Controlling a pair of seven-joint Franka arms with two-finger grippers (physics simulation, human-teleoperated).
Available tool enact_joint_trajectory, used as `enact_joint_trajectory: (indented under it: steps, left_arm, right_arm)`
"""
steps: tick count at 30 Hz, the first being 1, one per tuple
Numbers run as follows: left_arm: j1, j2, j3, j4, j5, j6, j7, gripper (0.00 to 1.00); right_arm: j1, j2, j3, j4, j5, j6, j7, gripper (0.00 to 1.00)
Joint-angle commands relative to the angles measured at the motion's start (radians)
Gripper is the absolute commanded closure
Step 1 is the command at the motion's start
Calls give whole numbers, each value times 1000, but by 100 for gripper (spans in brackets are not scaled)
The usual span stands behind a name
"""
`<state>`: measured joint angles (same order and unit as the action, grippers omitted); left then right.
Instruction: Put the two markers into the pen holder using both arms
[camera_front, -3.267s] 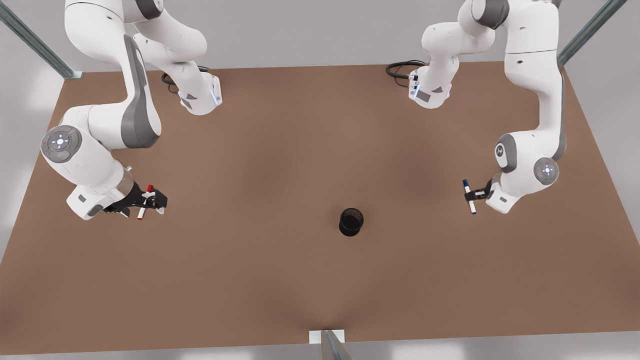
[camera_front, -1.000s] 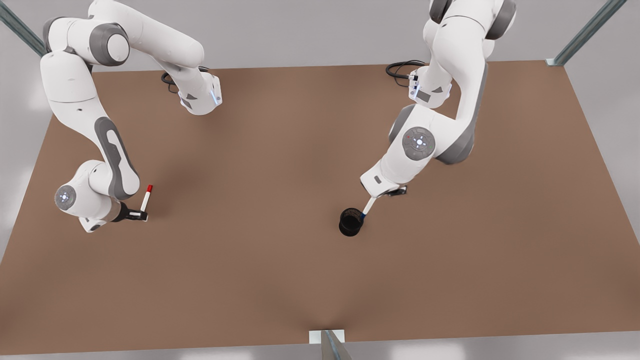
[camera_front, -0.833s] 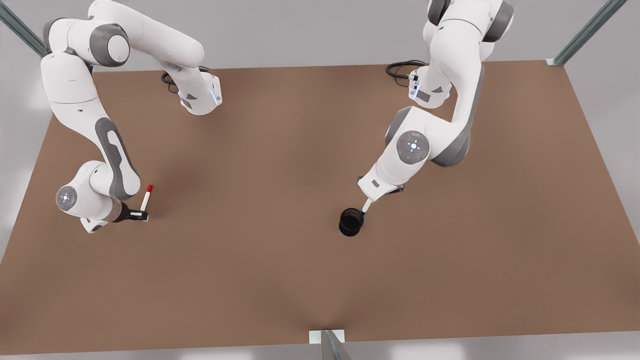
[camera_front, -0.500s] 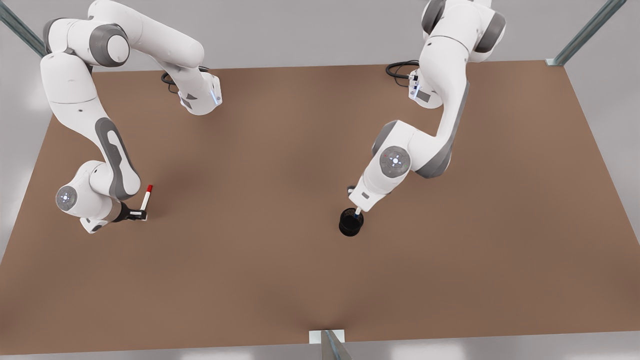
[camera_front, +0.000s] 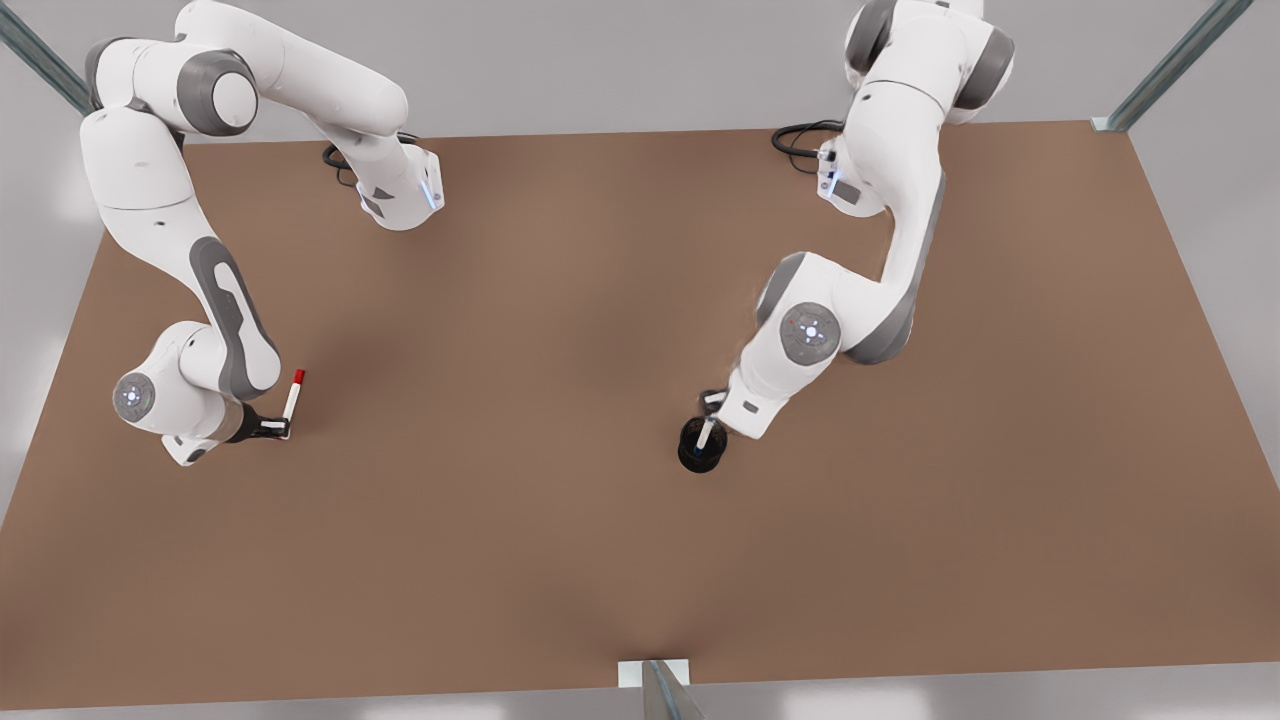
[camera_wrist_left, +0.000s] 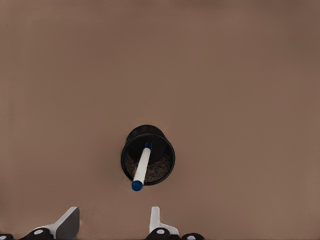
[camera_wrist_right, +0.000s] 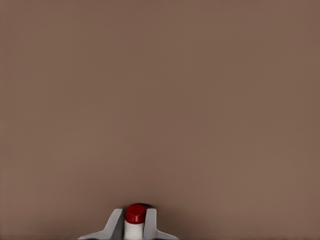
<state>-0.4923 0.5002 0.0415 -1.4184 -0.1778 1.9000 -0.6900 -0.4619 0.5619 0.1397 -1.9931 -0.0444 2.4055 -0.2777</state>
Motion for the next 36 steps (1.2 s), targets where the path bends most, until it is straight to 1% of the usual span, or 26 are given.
enact_joint_trajectory:
  steps: [1, 2, 4, 5, 6, 8, 9, 10, 13, 16, 19, 22, 25, 28, 31, 35, 36]
  left_arm:
    - [116, -41, 1, 9, 24, -194, 277, 0]
    - [161, -58, 0, 23, 90, -242, 359, 0]
    - [288, -152, 0, 42, 130, -332, 564, 0]
    - [317, -196, 1, 42, 132, -338, 584, 0]
    - [316, -244, 15, 42, 175, -383, 586, 0]
    - [324, -301, 21, 42, 176, -411, 589, 0]
    - [353, -342, 8, 33, 176, -411, 619, 0]
    - [417, -362, -52, 21, 176, -414, 672, 0]
    - [426, -330, -54, 27, 173, -411, 673, 0]
    - [409, -330, -57, 35, 179, -432, 675, 0]
    - [416, -328, -54, 52, 181, -464, 719, 0]
    - [411, -319, -57, 52, 181, -461, 724, 0]
    - [411, -318, -57, 52, 179, -461, 725, 0]
    - [411, -318, -57, 52, 176, -463, 724, 0]
    - [417, -310, -54, 52, 181, -461, 767, 0]
    - [417, -296, -54, 52, 181, -455, 774, 0]
    - [419, -292, -54, 52, 181, -453, 776, 0]
  right_arm:
    - [0, 0, 0, 0, 0, -2, -17, 71]
    - [0, 0, 0, 0, 0, -2, -17, 76]
    - [-1, 0, 0, 0, 0, -2, -17, 77]
    - [-1, 0, 0, 0, 0, -2, -17, 77]
    - [-1, 0, 0, 0, 0, -2, -17, 77]
    - [-1, 3, 0, 0, 0, -2, -17, 77]
    - [0, 3, 1, 0, 0, -3, -17, 79]
    - [0, 3, 1, 0, 0, -3, -18, 79]
    - [2, 1, 1, 8, 0, -26, -15, 79]
    - [-1, -45, 37, 27, 0, -37, -17, 79]
    - [-4, -94, 116, 94, 3, -134, 6, 79]
    - [3, -178, 241, 122, 1, -169, 144, 79]
    - [5, -192, 325, 217, -2, -322, 247, 79]
    - [3, -211, 374, 218, -42, -327, 279, 79]
    - [17, -208, 469, 255, -43, -315, 341, 79]
    - [130, -197, 479, 292, -40, -197, 348, 79]
    - [184, -195, 479, 316, -42, -197, 425, 79]
